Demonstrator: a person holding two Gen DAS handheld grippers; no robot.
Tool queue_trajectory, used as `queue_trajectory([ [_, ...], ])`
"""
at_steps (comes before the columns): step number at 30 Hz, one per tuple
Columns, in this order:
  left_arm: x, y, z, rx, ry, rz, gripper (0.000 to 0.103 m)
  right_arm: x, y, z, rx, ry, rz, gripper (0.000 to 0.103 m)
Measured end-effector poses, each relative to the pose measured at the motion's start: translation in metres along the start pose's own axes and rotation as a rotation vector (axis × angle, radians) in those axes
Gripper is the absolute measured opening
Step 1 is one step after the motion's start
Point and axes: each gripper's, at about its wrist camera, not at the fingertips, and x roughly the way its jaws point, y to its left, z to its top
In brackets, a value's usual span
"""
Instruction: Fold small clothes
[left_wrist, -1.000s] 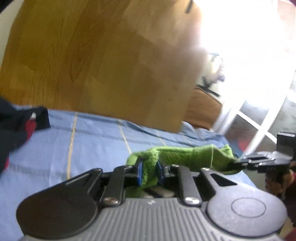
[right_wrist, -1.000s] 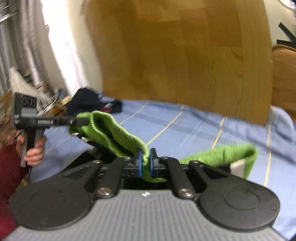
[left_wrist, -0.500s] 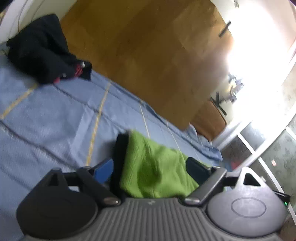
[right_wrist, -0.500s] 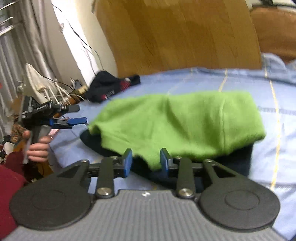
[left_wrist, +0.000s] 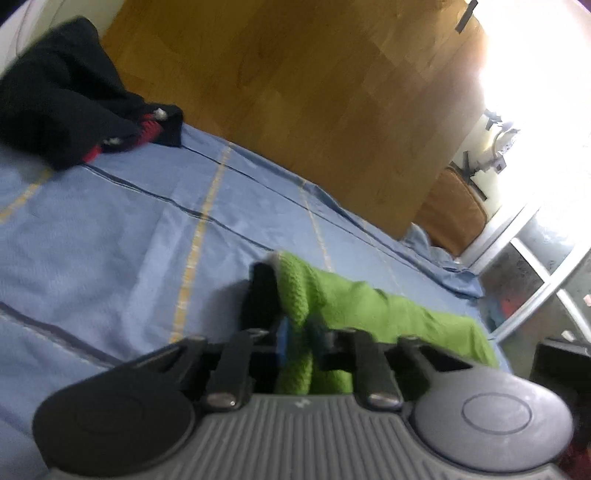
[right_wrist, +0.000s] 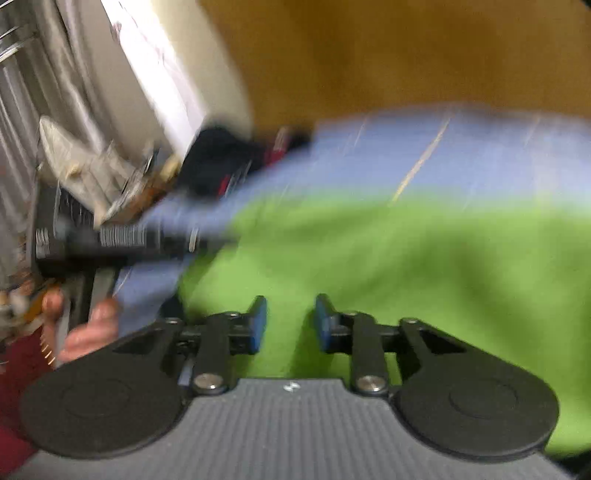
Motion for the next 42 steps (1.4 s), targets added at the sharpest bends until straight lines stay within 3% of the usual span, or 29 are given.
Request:
queue_trajectory([
  [1, -0.004, 0.002, -0.002, 0.011, -0.006, 0.025, 0.010, 0.000, 0.010, -0.004, -0.055, 0.031, 0.042, 0.025],
  [4, -0.010, 0.013, -0.005, -0.042, -0.015, -0.019, 0.011, -0.013, 0.021, -0.004, -0.113, 0.046, 0.070, 0.029],
  [7, -0.017, 0.009, 0.003, -0.034, -0.067, -0.028, 0.017, -0.042, 0.003, 0.008, -0.016, -0.029, 0.096, 0.029],
  [12, -0.024, -0.009, 0.020, -0.016, -0.129, -0.127, 0.027, -0.093, -0.023, 0.021, 0.090, -0.244, -0.068, 0.029],
  [15, -0.017, -0.027, 0.022, 0.032, -0.125, -0.195, 0.031, -0.113, -0.042, 0.015, 0.153, -0.298, -0.172, 0.029],
  [20, 0.019, -0.047, 0.005, 0.097, -0.019, -0.194, 0.031, -0.126, -0.073, -0.011, 0.289, -0.281, -0.403, 0.029],
  [22, 0.035, -0.048, -0.004, 0.119, 0.030, -0.153, 0.031, -0.126, -0.086, -0.025, 0.351, -0.233, -0.487, 0.020],
  [24, 0.045, -0.045, -0.011, 0.142, 0.053, -0.105, 0.025, -0.134, -0.091, -0.035, 0.409, -0.247, -0.469, 0.013],
  [30, 0.042, -0.034, -0.013, 0.107, 0.042, -0.136, 0.025, -0.139, -0.077, -0.034, 0.371, -0.212, -0.497, 0.016],
  [34, 0.043, -0.035, -0.015, 0.101, 0.037, -0.146, 0.025, -0.149, -0.072, -0.026, 0.331, -0.308, -0.510, 0.025],
  [37, 0.043, -0.034, -0.013, 0.096, 0.036, -0.150, 0.025, -0.157, -0.074, -0.026, 0.342, -0.350, -0.499, 0.025],
  [40, 0.043, -0.035, -0.013, 0.100, 0.032, -0.144, 0.025, -0.152, -0.080, -0.032, 0.359, -0.307, -0.516, 0.025],
  [42, 0.043, -0.035, -0.014, 0.105, 0.029, -0.139, 0.025, -0.143, -0.092, -0.040, 0.418, -0.220, -0.526, 0.023],
])
